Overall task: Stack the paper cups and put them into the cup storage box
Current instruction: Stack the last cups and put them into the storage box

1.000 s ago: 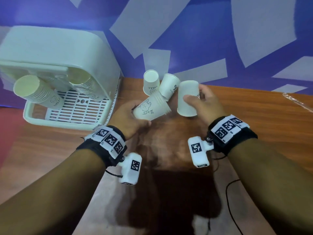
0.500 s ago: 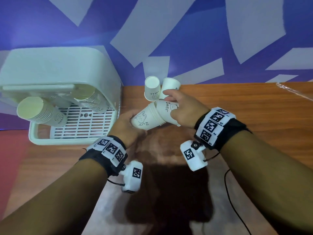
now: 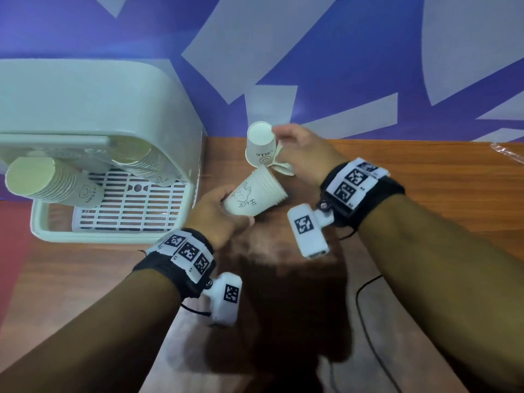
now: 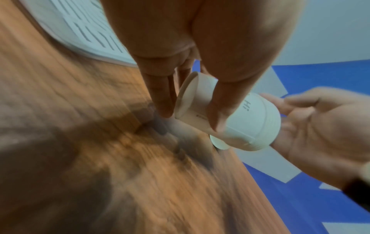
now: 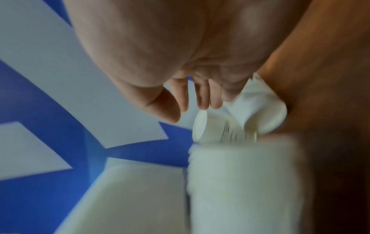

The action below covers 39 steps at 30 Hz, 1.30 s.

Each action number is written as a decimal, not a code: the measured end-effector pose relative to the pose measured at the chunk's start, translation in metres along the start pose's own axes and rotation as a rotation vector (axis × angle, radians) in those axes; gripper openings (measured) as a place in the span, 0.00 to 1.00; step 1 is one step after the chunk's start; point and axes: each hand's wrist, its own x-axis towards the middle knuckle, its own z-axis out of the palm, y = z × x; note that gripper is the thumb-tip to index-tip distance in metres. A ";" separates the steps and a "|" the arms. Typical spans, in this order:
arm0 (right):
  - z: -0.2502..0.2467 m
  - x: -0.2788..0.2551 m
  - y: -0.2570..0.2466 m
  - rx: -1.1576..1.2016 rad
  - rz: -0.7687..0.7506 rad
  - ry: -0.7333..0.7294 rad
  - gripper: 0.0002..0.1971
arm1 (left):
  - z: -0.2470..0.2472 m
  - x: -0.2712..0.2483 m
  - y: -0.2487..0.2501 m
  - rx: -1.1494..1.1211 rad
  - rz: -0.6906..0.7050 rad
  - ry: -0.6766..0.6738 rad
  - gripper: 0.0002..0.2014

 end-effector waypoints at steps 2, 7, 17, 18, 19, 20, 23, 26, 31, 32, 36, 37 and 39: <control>-0.021 0.016 0.001 -0.240 -0.016 0.169 0.28 | -0.003 -0.001 0.003 -0.006 -0.018 0.013 0.26; -0.016 0.040 0.015 -0.456 0.140 0.174 0.27 | -0.005 -0.008 0.006 0.109 -0.124 0.030 0.26; -0.036 -0.014 0.040 0.190 0.085 0.224 0.05 | 0.001 -0.029 0.014 0.199 -0.155 0.069 0.31; -0.037 -0.021 0.039 0.236 0.073 0.177 0.03 | 0.003 -0.030 0.014 0.193 -0.153 0.069 0.31; -0.034 -0.027 0.040 0.241 0.065 0.114 0.05 | 0.005 -0.032 0.015 0.177 -0.150 0.072 0.32; -0.029 -0.033 0.040 0.234 0.062 0.046 0.05 | 0.007 -0.033 0.016 0.154 -0.139 0.075 0.31; -0.008 -0.040 0.042 0.046 0.019 -0.137 0.12 | 0.012 -0.036 0.019 0.103 -0.107 0.086 0.27; -0.001 -0.037 0.035 -0.075 0.006 -0.219 0.24 | 0.010 -0.039 0.015 0.093 -0.121 0.112 0.28; -0.002 0.004 0.016 -0.246 0.024 0.122 0.35 | -0.004 -0.041 0.004 0.101 -0.139 0.109 0.25; 0.001 0.013 0.014 -0.323 0.033 0.138 0.37 | -0.006 -0.040 0.003 0.102 -0.136 0.104 0.25; 0.016 0.043 0.013 -0.374 0.104 0.066 0.42 | -0.012 -0.035 -0.005 0.056 -0.146 0.078 0.21; 0.018 0.050 0.013 -0.340 0.094 0.049 0.41 | -0.013 -0.033 -0.005 0.034 -0.150 0.068 0.21; 0.019 0.058 0.014 -0.288 0.073 0.051 0.37 | -0.017 -0.028 -0.007 0.004 -0.151 0.050 0.21</control>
